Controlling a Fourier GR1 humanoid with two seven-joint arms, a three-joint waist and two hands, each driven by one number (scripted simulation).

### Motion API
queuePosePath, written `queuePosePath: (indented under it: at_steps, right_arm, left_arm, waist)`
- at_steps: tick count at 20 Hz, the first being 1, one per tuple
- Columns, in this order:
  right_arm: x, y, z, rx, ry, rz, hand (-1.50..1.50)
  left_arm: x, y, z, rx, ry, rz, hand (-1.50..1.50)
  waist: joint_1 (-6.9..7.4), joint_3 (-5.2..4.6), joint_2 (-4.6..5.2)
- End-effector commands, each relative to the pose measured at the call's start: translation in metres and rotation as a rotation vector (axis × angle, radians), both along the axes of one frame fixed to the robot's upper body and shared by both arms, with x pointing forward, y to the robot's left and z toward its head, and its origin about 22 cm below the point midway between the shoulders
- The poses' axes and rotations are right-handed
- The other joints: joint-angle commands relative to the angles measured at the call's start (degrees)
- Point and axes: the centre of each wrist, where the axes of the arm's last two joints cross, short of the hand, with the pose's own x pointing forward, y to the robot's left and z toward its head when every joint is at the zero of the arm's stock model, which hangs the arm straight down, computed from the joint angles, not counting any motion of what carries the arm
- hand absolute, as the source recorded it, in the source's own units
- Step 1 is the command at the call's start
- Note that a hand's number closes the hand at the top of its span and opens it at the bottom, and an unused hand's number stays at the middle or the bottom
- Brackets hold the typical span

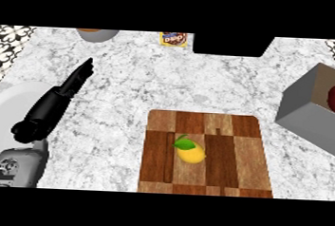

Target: Pick the tomato from the cutting board and place it in the cardboard box

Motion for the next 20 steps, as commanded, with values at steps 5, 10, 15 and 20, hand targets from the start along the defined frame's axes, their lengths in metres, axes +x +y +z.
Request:
queuePosePath:
  at_steps: [5,10,15,20]
  right_arm:
    - [0.021,-0.054,-0.013,-0.108,0.258,-0.002,1.5]
    - [0.018,-0.072,-0.036,-0.031,0.36,0.169,-1.5]
    - [0.021,-0.076,-0.043,0.213,0.158,0.282,-1.5]
    - [0.035,-0.073,-0.058,0.794,-0.05,0.253,-1.5]
  left_arm:
    - [0.007,0.005,0.012,0.001,0.003,0.005,0.0]
    - [0.004,0.006,-0.004,-0.012,-0.008,-0.01,0.0]
    - [0.01,-0.012,0.001,-0.007,-0.014,0.03,0.0]
    - [0.006,-0.003,0.004,0.005,0.016,0.016,0.0]
  waist:
    - [0.14,0.02,0.06]
    - [0.0,0.04,0.11]
    - [-0.79,0.1,-0.03]
    - [-1.05,0.22,-0.57]
